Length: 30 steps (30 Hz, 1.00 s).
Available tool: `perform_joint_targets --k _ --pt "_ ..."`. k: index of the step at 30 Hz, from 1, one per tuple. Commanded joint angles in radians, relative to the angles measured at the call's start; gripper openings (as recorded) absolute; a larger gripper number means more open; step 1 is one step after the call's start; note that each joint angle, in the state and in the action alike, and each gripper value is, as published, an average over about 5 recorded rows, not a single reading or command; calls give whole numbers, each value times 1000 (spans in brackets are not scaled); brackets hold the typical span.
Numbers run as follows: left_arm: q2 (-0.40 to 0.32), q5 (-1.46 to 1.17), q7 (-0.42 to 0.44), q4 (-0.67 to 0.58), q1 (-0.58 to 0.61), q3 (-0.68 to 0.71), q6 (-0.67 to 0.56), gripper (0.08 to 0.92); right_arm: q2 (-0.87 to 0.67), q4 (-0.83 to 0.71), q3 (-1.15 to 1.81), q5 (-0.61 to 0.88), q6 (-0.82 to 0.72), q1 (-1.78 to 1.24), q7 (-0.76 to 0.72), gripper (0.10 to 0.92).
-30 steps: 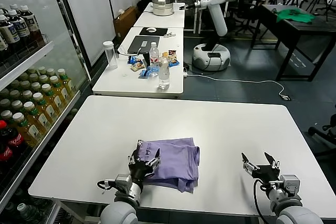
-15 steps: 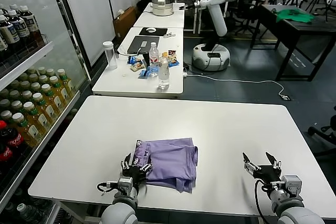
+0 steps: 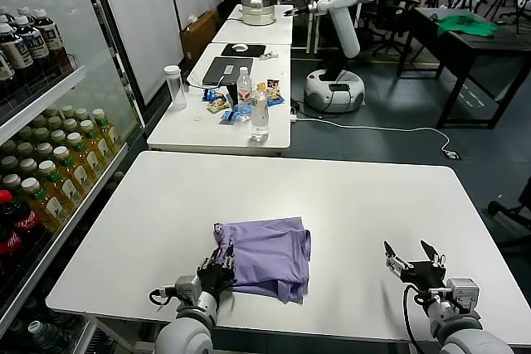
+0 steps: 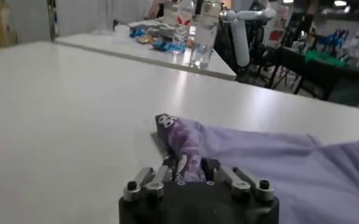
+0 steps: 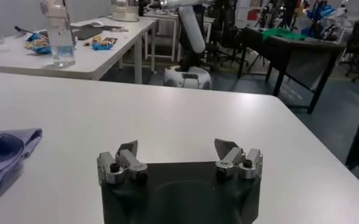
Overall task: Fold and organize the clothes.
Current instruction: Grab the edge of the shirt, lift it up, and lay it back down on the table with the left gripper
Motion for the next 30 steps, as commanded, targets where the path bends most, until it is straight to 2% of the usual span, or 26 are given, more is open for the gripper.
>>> perform_joint_targets --k 1,5,10,17,20,24,27,30 --pt "-1 -357 10 -33 -8 -106 -37 264 0 2 0 0 0 0 1 823" --pt "15 -476 13 -62 -17 -190 -42 160 -2 -1 -2 0 0 5 2 823" --pt "79 -596 16 -104 -25 -330 -19 125 -6 -7 -5 3 1 13 1 823" --pt "286 -708 40 -135 -57 -558 59 125 -3 -14 -14 4 3 27 0 823" --pt "354 -720 50 -177 -77 -595 87 125 3 -11 -19 3 4 29 0 823" --pt "386 -649 63 -262 -107 -525 111 125 12 -6 -20 2 6 29 -1 823" --pt "356 -440 78 -302 -103 -373 110 125 19 -3 -20 1 7 28 -2 823" --pt "292 -157 94 -287 -104 -179 106 125 26 -2 -21 -1 9 28 -3 823"
